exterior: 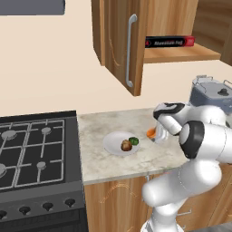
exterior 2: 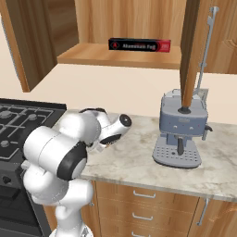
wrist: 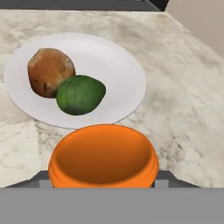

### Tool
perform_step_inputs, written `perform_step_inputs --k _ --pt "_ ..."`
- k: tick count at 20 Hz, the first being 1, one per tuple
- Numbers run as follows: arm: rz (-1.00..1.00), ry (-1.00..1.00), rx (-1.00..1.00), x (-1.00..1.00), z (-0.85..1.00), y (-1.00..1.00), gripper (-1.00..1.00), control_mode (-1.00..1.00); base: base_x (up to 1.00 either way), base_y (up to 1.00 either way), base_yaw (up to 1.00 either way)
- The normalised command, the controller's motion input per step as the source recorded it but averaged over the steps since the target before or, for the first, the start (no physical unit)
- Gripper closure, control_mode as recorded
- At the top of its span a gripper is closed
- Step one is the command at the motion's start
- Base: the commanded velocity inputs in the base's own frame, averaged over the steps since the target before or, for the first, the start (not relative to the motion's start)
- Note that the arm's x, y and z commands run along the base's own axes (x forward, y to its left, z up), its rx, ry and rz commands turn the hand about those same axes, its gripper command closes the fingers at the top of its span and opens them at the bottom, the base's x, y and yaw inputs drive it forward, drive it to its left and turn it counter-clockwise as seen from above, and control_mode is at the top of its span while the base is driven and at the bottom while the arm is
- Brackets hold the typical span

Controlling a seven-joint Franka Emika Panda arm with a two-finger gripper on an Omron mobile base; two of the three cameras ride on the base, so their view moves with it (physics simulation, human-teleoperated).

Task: Pick the avocado and bread from the counter and place them on the plate. Then pick the jam from the cabinet and place it next to the plate. Lastly close the cabinet door.

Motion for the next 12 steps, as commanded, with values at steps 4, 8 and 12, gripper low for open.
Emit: perform_step_inputs --k 4,8,12 --pt "0.1 0.01 0.0 0.15 -0.42 0.0 1.0 -1.0 0.0 0.0 0.0" --pt "0.09 0.0 0.0 0.16 -0.43 0.0 1.0 -1.0 0.0 0.0 0.0" --pt "0.07 0.0 0.0 0.17 -0.41 0.0 1.0 -1.0 0.0 0.0 0.0"
